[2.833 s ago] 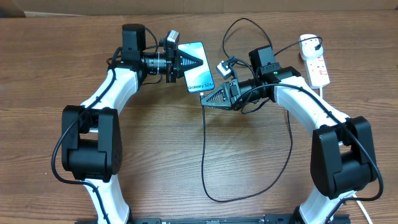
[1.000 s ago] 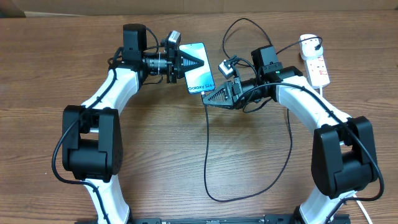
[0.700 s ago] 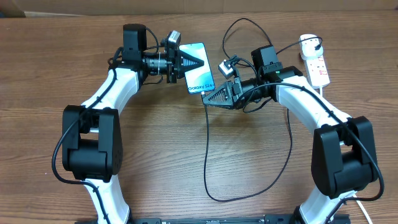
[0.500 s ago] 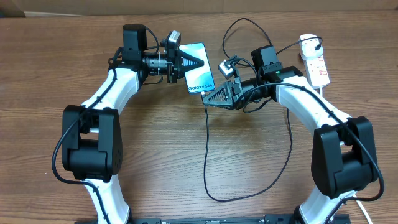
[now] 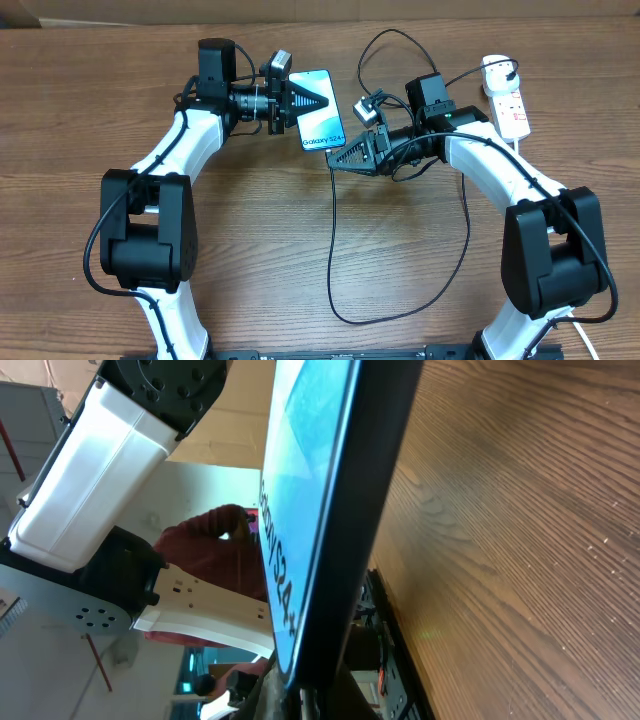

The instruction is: Plug charger to phone and switch on socket

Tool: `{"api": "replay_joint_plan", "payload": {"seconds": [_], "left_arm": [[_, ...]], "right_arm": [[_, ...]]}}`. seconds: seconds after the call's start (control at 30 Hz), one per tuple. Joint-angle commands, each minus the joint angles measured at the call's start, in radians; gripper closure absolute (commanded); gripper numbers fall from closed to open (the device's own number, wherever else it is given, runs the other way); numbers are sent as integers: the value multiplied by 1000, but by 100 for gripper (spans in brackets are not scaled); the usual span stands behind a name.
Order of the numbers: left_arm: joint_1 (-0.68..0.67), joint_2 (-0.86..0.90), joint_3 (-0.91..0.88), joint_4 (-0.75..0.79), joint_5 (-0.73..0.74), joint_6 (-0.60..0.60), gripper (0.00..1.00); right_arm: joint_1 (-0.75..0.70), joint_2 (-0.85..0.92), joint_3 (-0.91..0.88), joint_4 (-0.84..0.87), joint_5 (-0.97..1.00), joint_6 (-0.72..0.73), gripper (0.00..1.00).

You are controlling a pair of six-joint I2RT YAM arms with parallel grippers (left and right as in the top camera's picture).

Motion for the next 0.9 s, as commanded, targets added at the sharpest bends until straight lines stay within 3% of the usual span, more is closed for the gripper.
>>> {"api": "replay_joint_plan", "payload": {"seconds": [0.0,0.87], "left_arm": [[-6,-8,16,3,44,-6,96],[-6,-8,16,3,-2,-3,96]], "right_arm": [[-8,-27,18,7,-29,0,96],[16,-27,18,-1,-56,0,96]]}}
